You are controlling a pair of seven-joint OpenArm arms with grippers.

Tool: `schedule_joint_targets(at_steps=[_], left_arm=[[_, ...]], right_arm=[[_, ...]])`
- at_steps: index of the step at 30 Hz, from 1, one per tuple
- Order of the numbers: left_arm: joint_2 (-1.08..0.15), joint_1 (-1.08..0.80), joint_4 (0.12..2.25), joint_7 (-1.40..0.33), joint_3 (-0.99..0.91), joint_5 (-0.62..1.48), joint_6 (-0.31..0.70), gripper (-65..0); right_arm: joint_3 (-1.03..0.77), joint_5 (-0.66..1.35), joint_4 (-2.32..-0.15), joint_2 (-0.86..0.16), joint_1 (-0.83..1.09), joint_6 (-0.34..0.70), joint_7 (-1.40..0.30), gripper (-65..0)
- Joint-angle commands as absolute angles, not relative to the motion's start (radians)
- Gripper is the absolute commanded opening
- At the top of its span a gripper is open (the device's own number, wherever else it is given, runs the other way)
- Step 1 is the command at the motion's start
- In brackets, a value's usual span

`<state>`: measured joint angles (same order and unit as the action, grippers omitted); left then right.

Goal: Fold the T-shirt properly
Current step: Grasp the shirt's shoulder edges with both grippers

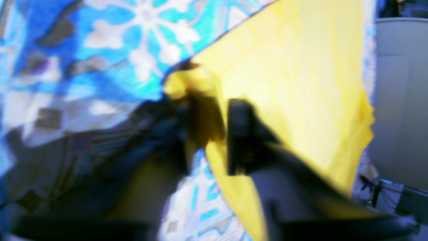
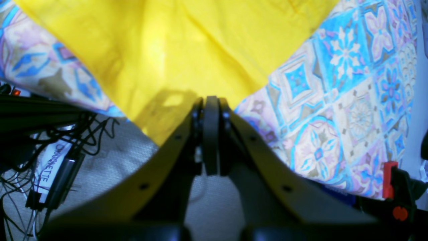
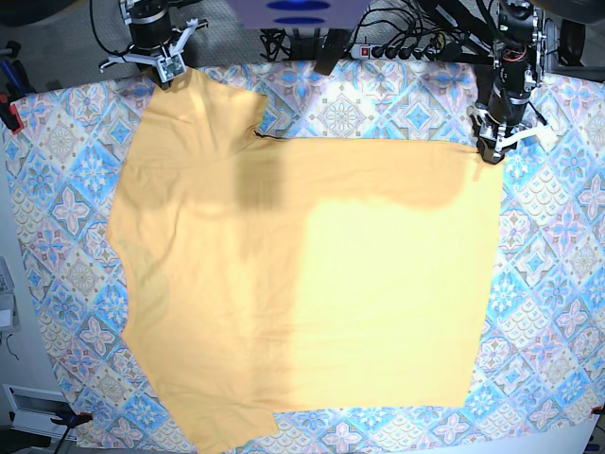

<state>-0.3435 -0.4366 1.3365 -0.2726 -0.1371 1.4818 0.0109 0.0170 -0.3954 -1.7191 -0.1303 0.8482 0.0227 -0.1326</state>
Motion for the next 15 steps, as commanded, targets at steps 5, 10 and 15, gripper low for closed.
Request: schedule_joint_targets(at_steps=[5, 10, 15], left_arm=[[-0.346, -0.440, 1.343, -0.328, -0.137, 1.484, 0.012, -65.0], [-0.346, -0.455, 1.351, -0.328, -0.137, 1.484, 0.013, -65.0], [-0.346, -0.467, 1.353, -0.328, -0.137, 1.484, 0.016, -65.0]], right_arm=[[0.016, -0.398, -1.756, -0.134, 0.862, 0.013, -0.113, -64.8], [0.030, -0.398, -1.782, -0.134, 0.862, 0.013, -0.113, -64.7], [0.028, -0.398, -1.782, -0.136, 0.862, 0.013, -0.113, -59.3]])
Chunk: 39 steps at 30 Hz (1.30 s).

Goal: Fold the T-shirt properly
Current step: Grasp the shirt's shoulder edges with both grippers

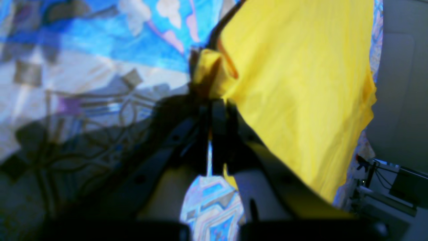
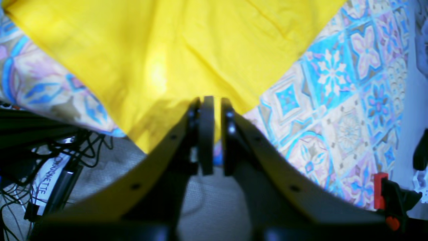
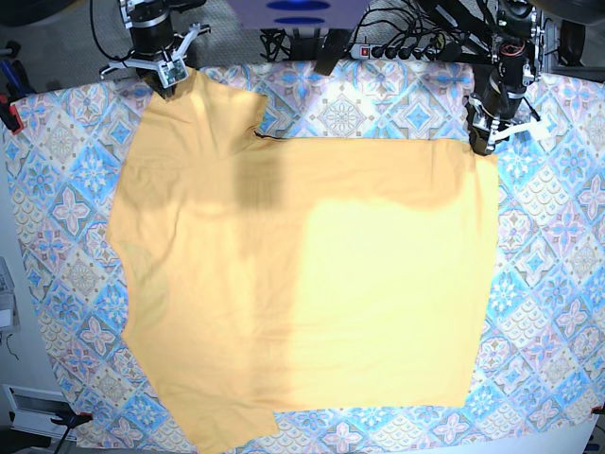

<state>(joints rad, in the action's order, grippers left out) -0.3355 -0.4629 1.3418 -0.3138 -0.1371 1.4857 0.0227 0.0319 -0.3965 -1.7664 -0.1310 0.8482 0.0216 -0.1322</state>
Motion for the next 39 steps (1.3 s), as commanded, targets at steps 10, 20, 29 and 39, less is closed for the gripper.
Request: schedule_joint_targets(at_steps=[10, 20, 29, 39], left_arm=[[-0.349, -0.481, 1.409, -0.325, -0.143, 1.484, 0.016, -65.0], [-0.349, -0.479, 1.408, -0.323, -0.143, 1.484, 0.016, -65.0], [-0.349, -0.479, 1.408, -0.323, -0.143, 1.484, 0.016, -65.0], [-0.349, -0.479, 1.408, -0.321, -0.143, 1.484, 0.016, -65.0]], right_arm=[[0.048, -0.398, -1.774, -0.140, 0.875, 0.013, -0.128, -51.9], [0.245, -0.398, -1.774, -0.203, 0.868, 0.013, -0.265, -51.8], [0.249, -0.398, -1.778, -0.202, 0.839, 0.013, -0.268, -46.8], [0.291, -0.398, -1.767, -0.200, 0.769, 0.013, -0.271, -46.6]])
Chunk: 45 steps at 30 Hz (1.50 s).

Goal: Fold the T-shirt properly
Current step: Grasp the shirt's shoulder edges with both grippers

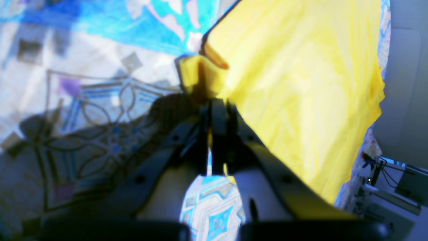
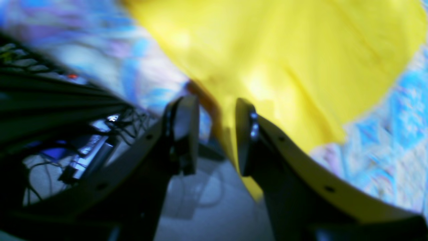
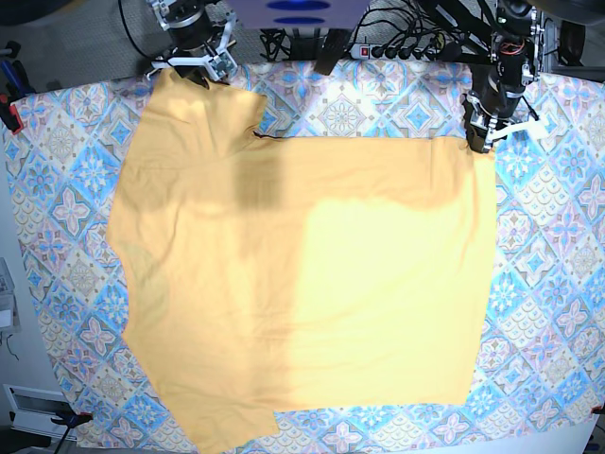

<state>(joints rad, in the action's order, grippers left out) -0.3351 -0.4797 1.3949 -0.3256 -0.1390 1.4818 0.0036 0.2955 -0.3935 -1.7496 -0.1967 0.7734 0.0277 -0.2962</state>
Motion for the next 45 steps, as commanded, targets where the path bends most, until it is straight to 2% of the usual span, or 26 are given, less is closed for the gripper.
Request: schedule_joint_targets(at_steps=[1, 14, 23, 38, 45], left_arm=[[-0.349, -0.479, 1.408, -0.321, -0.143, 1.484, 0.016, -65.0], [-0.349, -0.479, 1.408, -0.321, -0.143, 1.484, 0.016, -65.0], [-0.349, -0.479, 1.408, -0.325, -0.143, 1.484, 0.016, -65.0], [-0.363, -0.565, 1.414, -0.332, -0.160, 1.484, 0.018, -65.0], [-0.363, -0.602, 1.414, -0.444, -0.257, 1.484, 0.018, -65.0]], right_arm=[[0.295, -0.398, -1.753, -0.200, 0.765, 0.013, -0.278, -46.6], [0.305, -0.397, -1.687, -0.200, 0.736, 0.013, -0.298, -47.4], [0.302, -0.395, -1.687, -0.200, 0.722, 0.013, -0.302, -65.0], [0.300, -0.397, -1.755, -0.226, 0.796, 0.013, -0.297, -65.0], [0.265, -0.397, -1.756, -0.231, 0.834, 0.013, -0.297, -65.0]])
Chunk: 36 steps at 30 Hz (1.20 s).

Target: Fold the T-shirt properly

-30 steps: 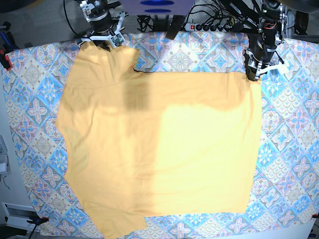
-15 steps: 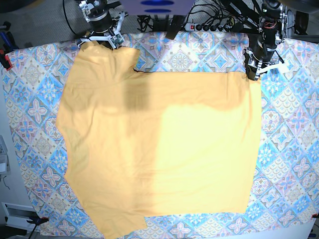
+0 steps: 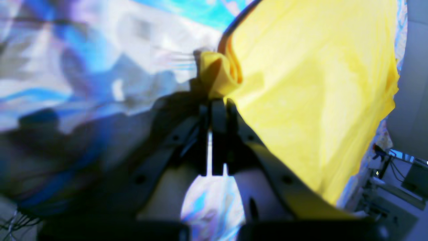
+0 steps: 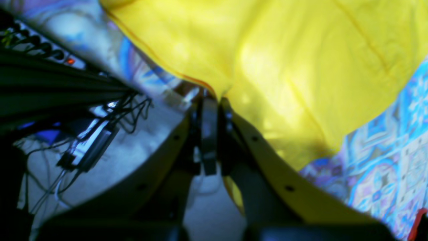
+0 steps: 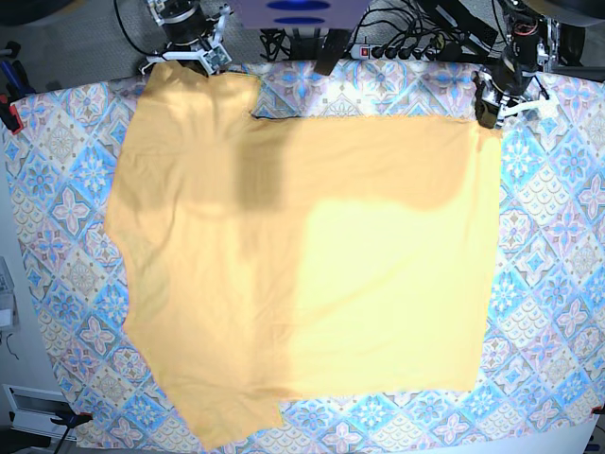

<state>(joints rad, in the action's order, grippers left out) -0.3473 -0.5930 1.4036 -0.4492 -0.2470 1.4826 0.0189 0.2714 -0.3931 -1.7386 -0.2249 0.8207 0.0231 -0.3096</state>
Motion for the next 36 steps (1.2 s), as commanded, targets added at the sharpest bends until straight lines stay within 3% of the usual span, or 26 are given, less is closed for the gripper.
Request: schedule_joint_targets(at_steps=[1, 16, 36], left_arm=[[-0.363, -0.610, 1.414, -0.455, -0.268, 1.484, 0.018, -65.0], [-0.363, -0.668, 1.484, -0.456, -0.318, 1.484, 0.019, -65.0], [-0.360, -0.460, 1.538, -0.455, -0.346, 1.484, 0.019, -65.0]], right_arm=[[0.260, -0.398, -1.758, -0.231, 0.837, 0.013, -0.295, -65.0], [0.231, -0.398, -1.837, -0.239, 0.871, 0.013, -0.295, -65.0], [0.239, -0.398, -1.851, -0.239, 0.584, 0.013, -0.305, -65.0]])
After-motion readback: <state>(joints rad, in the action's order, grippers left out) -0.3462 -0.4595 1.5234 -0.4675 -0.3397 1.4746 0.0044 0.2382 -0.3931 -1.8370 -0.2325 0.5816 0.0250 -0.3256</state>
